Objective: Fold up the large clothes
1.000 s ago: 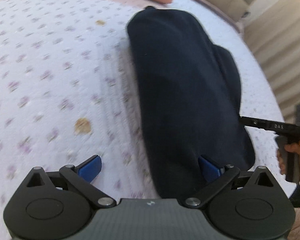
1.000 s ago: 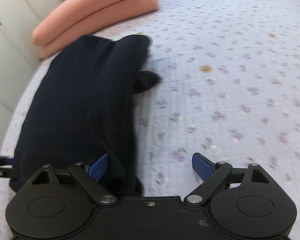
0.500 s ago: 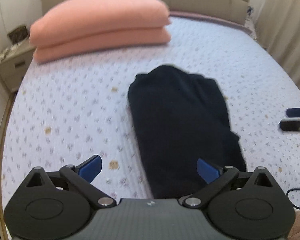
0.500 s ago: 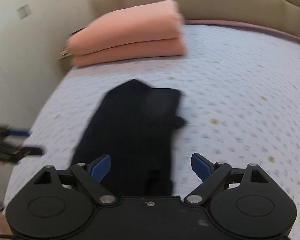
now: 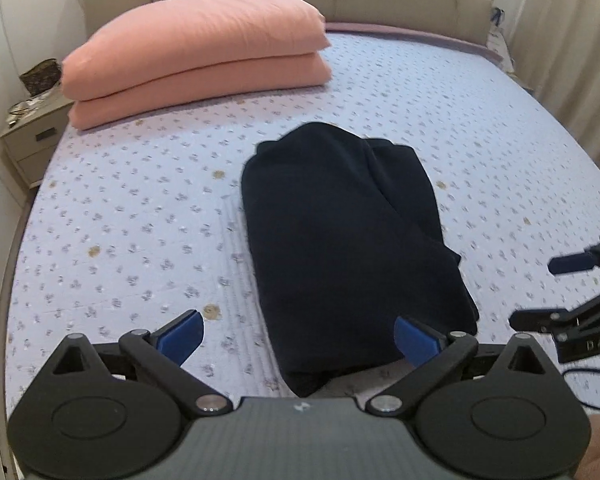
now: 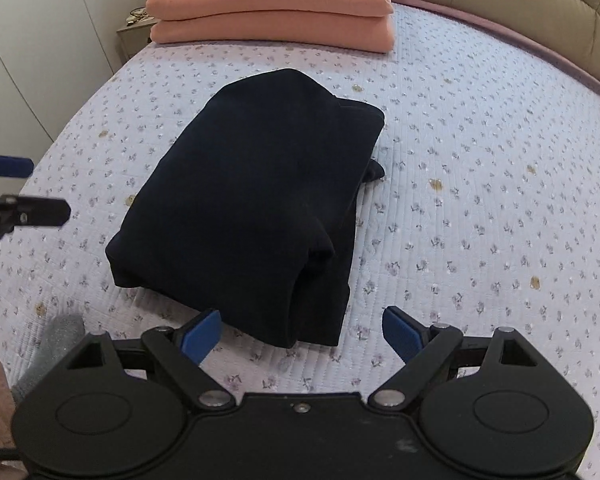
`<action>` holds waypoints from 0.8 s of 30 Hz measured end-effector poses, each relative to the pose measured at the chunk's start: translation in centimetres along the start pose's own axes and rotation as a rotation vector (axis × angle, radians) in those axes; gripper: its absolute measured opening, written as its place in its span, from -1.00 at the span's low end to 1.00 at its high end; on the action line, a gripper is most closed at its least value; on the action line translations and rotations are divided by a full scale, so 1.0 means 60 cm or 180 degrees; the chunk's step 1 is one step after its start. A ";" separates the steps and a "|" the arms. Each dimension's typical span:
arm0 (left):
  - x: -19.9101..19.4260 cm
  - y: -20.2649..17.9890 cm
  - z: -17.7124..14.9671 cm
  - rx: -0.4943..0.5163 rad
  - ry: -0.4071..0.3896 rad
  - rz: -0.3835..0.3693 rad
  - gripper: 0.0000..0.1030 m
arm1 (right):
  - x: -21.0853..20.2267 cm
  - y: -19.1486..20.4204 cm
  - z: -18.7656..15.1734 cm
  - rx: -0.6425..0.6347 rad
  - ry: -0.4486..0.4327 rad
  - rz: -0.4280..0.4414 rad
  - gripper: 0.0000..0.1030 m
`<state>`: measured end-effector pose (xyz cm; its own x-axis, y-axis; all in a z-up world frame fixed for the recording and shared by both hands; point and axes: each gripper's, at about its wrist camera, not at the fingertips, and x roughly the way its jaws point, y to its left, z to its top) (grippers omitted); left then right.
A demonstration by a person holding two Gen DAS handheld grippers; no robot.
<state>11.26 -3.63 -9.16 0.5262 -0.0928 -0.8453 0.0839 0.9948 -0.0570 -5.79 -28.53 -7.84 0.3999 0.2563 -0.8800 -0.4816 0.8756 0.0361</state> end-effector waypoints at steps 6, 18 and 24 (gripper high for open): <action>0.007 -0.005 -0.003 0.0044 0.0052 0.0005 0.99 | -0.005 0.000 -0.003 -0.0027 0.0011 -0.0041 1.00; 0.012 0.001 -0.005 -0.0014 0.0110 -0.0036 0.99 | -0.005 0.003 -0.005 -0.0044 0.0046 -0.0038 1.00; 0.012 -0.001 -0.006 -0.0011 0.0092 -0.0055 0.99 | -0.006 0.002 -0.004 -0.0028 0.0031 -0.0053 1.00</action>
<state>11.34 -3.74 -9.91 0.4999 -0.1089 -0.8592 0.0899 0.9932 -0.0736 -6.17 -28.61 -7.64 0.4005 0.2376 -0.8850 -0.4818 0.8761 0.0171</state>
